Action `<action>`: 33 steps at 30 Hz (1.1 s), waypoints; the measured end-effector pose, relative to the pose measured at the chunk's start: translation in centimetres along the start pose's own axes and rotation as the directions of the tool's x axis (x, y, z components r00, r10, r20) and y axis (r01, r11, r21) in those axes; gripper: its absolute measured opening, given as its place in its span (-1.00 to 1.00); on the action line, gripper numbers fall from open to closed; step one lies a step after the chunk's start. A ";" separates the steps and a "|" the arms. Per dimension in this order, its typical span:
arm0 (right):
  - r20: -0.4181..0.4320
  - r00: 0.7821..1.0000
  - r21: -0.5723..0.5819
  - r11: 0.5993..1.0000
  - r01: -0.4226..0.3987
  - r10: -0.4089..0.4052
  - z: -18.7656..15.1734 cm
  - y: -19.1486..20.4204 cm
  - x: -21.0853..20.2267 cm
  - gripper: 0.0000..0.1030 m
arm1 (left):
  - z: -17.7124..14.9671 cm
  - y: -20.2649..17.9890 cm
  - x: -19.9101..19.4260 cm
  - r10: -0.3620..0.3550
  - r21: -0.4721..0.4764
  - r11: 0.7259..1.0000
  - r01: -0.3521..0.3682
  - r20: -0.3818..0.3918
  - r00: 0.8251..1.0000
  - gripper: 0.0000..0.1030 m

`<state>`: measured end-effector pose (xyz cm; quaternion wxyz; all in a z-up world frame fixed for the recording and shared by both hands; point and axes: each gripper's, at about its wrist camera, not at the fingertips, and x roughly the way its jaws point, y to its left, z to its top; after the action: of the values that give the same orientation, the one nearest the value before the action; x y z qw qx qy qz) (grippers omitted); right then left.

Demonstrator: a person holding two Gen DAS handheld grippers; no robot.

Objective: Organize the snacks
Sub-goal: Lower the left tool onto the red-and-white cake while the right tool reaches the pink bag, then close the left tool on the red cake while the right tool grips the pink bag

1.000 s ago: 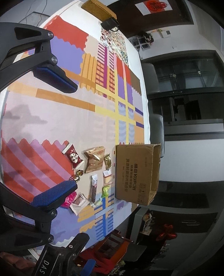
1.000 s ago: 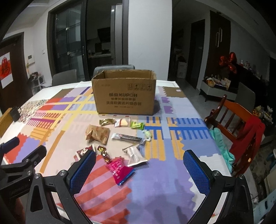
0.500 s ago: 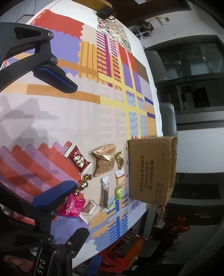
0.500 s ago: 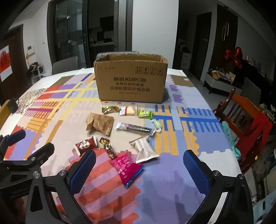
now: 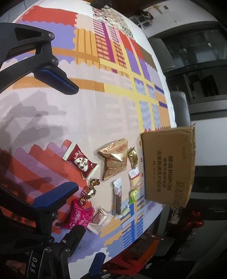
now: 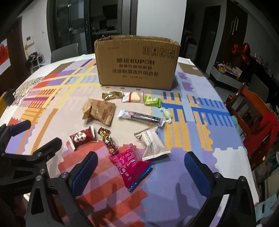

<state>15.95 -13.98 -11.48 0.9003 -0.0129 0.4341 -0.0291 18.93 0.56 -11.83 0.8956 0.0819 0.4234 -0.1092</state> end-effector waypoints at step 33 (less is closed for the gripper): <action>-0.163 0.978 0.038 0.992 -0.123 0.127 -0.5 -0.6 6.8 -0.24 | 0.8 -3.1 6.8 -0.127 0.151 0.978 0.144 -0.119 0.985 -0.37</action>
<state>19.78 -15.05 -17.08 0.8613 0.0294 0.5068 0.0205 22.89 -3.48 -16.72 0.8523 0.1300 0.4659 -0.1990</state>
